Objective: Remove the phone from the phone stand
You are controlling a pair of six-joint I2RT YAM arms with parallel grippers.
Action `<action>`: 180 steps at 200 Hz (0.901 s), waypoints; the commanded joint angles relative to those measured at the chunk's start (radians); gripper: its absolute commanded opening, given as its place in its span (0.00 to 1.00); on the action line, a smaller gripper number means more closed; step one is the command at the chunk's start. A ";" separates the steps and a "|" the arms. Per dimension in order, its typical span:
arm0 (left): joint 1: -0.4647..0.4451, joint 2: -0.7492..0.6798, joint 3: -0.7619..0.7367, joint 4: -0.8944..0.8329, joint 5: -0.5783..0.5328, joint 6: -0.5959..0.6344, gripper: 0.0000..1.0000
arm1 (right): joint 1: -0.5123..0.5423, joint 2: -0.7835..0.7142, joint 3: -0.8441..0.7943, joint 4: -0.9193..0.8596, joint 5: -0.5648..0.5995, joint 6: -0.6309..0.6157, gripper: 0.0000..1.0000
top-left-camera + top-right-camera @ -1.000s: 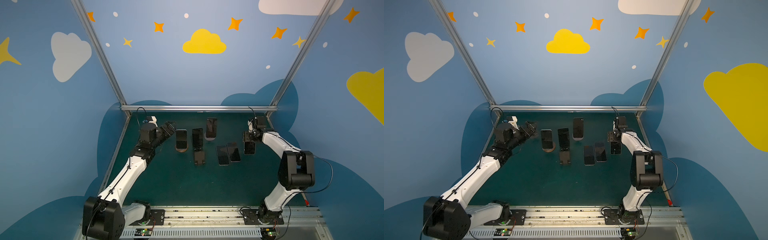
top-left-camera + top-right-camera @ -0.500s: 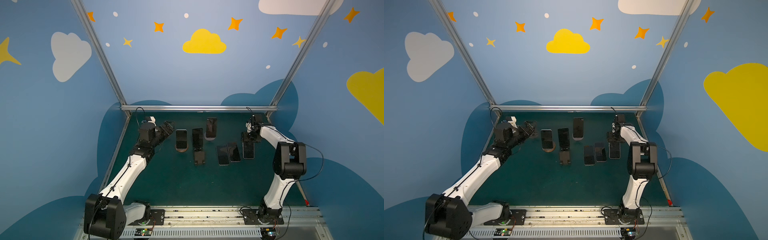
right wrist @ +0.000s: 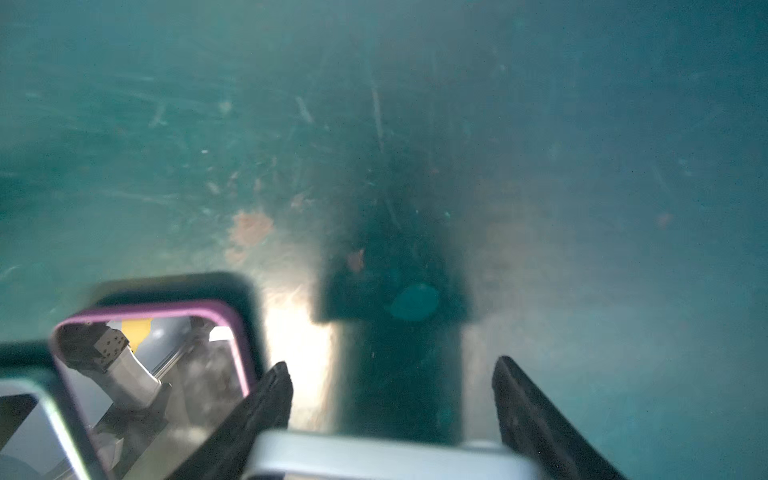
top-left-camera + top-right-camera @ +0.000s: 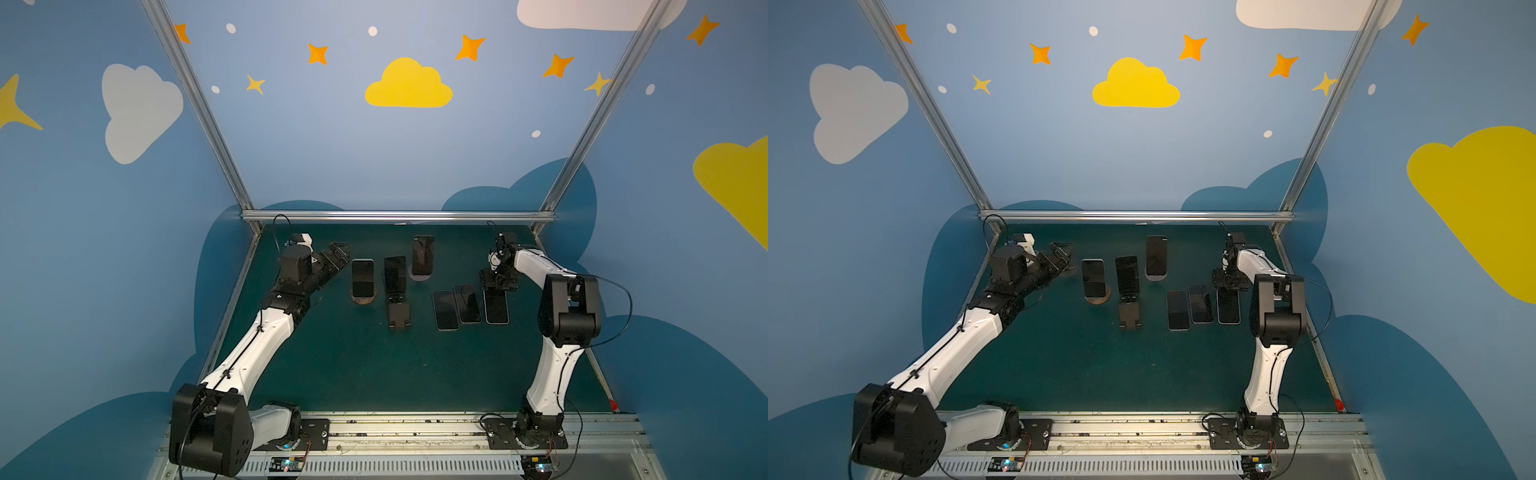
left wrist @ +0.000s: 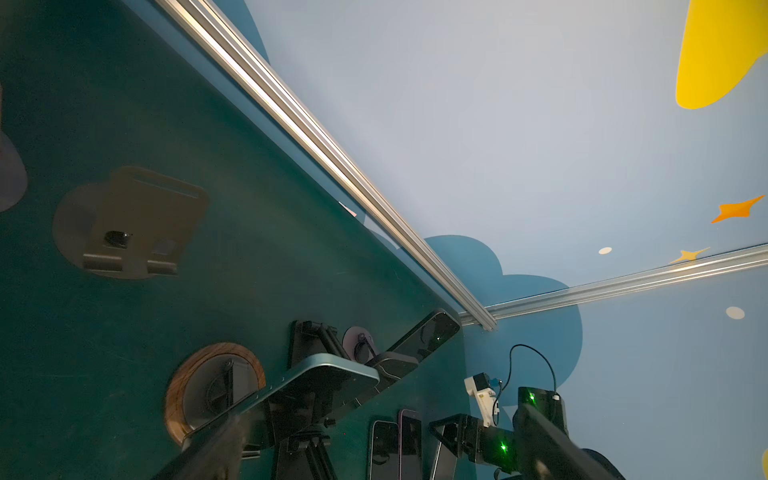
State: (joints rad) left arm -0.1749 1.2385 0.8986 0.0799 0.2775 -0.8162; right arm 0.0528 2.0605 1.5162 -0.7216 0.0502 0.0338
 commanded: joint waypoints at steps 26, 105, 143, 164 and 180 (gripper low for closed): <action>0.010 -0.009 0.021 0.027 0.015 0.015 1.00 | -0.005 0.021 0.008 -0.017 0.005 0.049 0.64; 0.020 -0.028 0.018 0.027 0.013 0.013 1.00 | 0.022 0.054 0.031 -0.022 0.028 0.049 0.67; 0.026 -0.037 0.016 0.030 0.015 0.006 1.00 | 0.033 0.087 0.071 -0.061 0.023 0.032 0.68; 0.029 -0.043 0.014 0.032 0.015 0.005 1.00 | 0.036 0.087 0.061 -0.052 0.040 0.040 0.69; 0.033 -0.043 0.013 0.036 0.019 -0.001 1.00 | 0.048 0.083 0.068 -0.058 0.054 0.025 0.70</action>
State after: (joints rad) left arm -0.1505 1.2186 0.8986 0.0868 0.2832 -0.8165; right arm 0.0788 2.1193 1.5692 -0.7609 0.0788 0.0704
